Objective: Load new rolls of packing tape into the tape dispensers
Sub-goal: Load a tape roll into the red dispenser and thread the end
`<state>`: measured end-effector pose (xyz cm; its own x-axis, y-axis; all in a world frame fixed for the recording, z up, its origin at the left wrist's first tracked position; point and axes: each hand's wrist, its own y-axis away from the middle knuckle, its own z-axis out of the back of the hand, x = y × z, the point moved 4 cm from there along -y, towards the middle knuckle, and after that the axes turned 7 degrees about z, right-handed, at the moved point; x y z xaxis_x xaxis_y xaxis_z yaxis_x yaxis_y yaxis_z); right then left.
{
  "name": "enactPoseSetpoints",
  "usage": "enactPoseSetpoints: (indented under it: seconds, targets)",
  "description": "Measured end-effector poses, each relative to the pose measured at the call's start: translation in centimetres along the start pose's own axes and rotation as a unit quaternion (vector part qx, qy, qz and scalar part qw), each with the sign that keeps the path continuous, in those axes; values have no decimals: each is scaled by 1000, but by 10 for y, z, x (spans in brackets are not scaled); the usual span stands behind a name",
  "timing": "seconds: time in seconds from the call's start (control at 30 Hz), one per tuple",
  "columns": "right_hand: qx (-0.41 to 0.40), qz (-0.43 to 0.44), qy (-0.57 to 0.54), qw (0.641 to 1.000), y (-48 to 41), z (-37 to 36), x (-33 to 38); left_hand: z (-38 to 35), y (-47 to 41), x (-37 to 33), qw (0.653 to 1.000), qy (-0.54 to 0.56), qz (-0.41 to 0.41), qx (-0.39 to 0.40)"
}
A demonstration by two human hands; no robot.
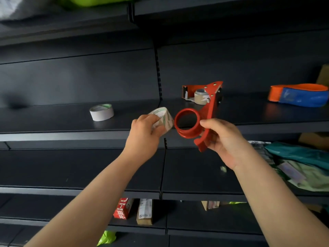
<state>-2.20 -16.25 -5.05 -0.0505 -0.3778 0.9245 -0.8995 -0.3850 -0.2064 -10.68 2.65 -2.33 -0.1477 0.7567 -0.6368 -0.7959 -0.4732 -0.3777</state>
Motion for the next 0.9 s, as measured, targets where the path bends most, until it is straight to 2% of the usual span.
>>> enactPoseSetpoints:
  seconds: [0.13,0.2,0.4,0.53,0.63,0.73,0.83,0.9]
  targets:
    - [17,-12,-12,1000,-13,-15,-6,12,-24,24,995,-40,25,-86]
    - [31,-17,-11,999,-27,-23,-9,20,-46,42,991,-67,58,-103]
    - [82,-47,-27,995,-84,-55,-21,20,-96,90,975,-144,151,-76]
    - [113,-91,-36,989,-120,-82,-37,9,-119,105,973,-162,153,-59]
    - [148,-110,-52,981,-132,-107,-46,21,-121,106,975,-113,130,-142]
    - [205,-112,-73,969,-133,-141,-53,52,-100,112,963,-12,120,-242]
    - [265,-128,-94,951,-123,-190,-63,90,-68,135,934,98,193,-286]
    - [282,-151,-108,941,-113,-228,-74,114,-49,154,915,165,251,-269]
